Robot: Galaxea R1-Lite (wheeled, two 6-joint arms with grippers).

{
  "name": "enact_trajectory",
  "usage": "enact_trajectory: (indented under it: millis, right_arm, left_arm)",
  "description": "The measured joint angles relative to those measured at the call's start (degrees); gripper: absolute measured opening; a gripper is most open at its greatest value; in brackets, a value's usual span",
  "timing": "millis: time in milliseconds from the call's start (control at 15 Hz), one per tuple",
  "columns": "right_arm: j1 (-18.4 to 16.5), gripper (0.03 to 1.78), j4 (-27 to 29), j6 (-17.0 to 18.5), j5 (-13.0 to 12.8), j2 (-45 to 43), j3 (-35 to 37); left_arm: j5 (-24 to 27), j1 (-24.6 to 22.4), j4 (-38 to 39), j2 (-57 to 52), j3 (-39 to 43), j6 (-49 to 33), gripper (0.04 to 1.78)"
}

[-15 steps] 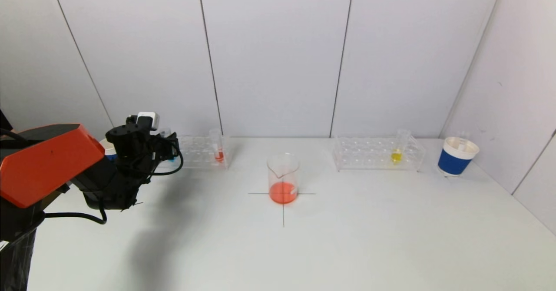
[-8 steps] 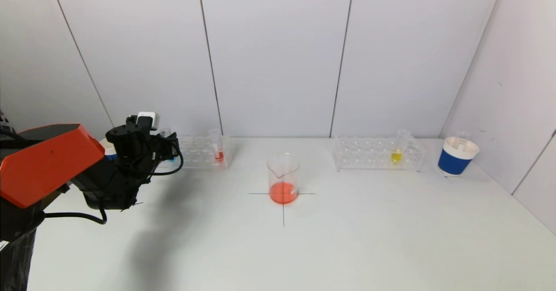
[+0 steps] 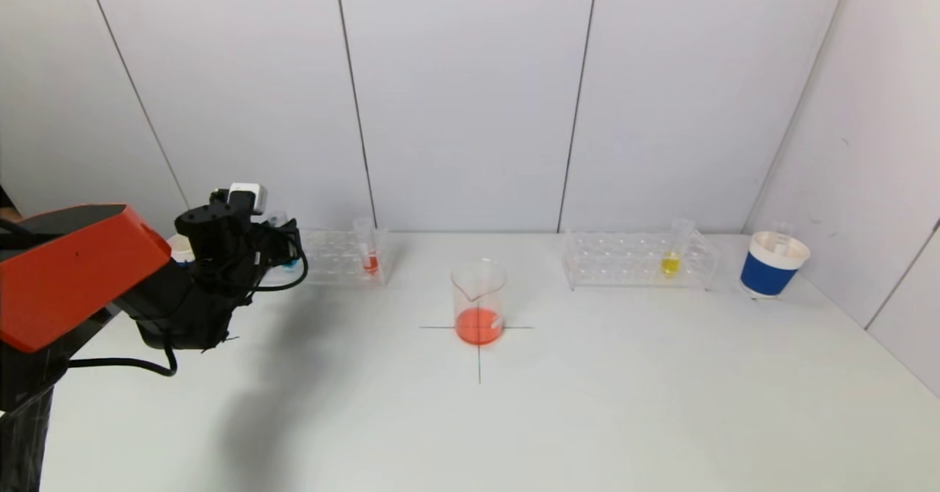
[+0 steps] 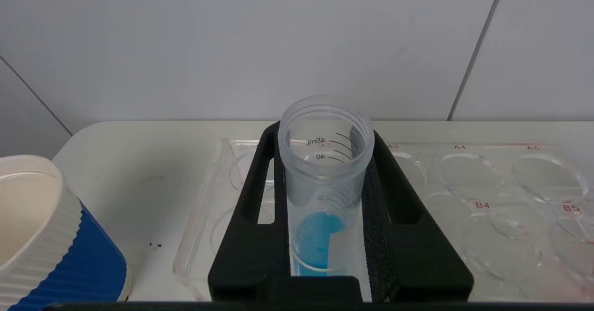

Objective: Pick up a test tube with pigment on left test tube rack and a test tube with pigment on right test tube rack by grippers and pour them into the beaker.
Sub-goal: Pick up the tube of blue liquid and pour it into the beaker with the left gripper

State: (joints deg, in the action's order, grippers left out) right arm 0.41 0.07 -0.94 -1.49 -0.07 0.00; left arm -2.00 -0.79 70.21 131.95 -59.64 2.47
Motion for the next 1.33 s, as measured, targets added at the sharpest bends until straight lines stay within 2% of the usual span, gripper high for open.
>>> enact_trajectory:
  millis: [1333]
  right_arm:
    - [0.0, 1.77, 0.0, 0.0, 0.0, 0.0, 0.0]
  left_arm:
    - [-0.1, 0.4, -12.8, -10.8, -4.7, 0.0, 0.45]
